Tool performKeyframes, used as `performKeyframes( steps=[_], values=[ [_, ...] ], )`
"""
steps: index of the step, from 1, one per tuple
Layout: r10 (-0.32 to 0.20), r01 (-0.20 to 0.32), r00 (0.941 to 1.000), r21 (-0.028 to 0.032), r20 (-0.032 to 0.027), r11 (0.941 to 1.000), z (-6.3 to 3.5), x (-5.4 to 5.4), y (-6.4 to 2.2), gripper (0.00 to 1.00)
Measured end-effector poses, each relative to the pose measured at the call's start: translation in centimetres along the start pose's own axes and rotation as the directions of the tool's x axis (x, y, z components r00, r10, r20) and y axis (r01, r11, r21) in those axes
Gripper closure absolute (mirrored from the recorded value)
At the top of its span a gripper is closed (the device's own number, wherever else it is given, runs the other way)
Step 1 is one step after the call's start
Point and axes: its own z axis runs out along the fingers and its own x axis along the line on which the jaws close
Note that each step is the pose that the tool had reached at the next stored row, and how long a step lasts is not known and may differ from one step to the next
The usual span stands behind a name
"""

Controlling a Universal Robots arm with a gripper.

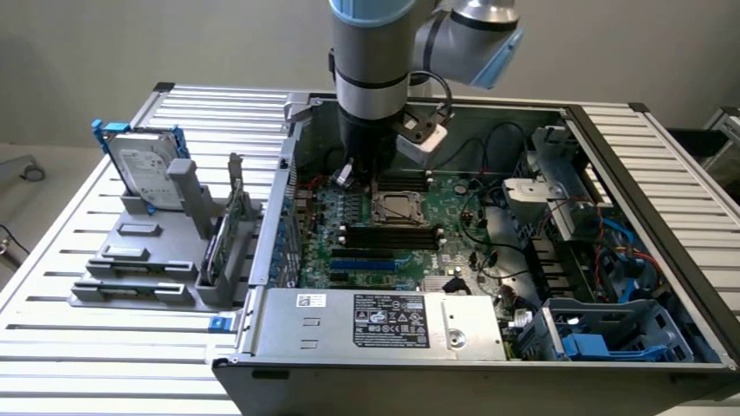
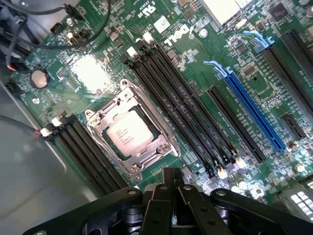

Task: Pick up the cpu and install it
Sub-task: 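Install the first cpu locking lever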

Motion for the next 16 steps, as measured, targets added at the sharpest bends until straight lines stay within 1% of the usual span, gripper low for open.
performKeyframes(
  steps=[2,3,16],
  values=[
    [0.000,0.000,1.0000,0.0001,0.0000,1.0000,-0.69,0.1,0.01,0.89],
    [0.000,0.000,1.0000,0.0001,0.0001,1.0000,-0.81,0.1,0.05,0.89],
    [0.001,-0.001,1.0000,0.0005,0.0004,1.0000,-1.08,-0.6,1.77,0.89]
  ],
)
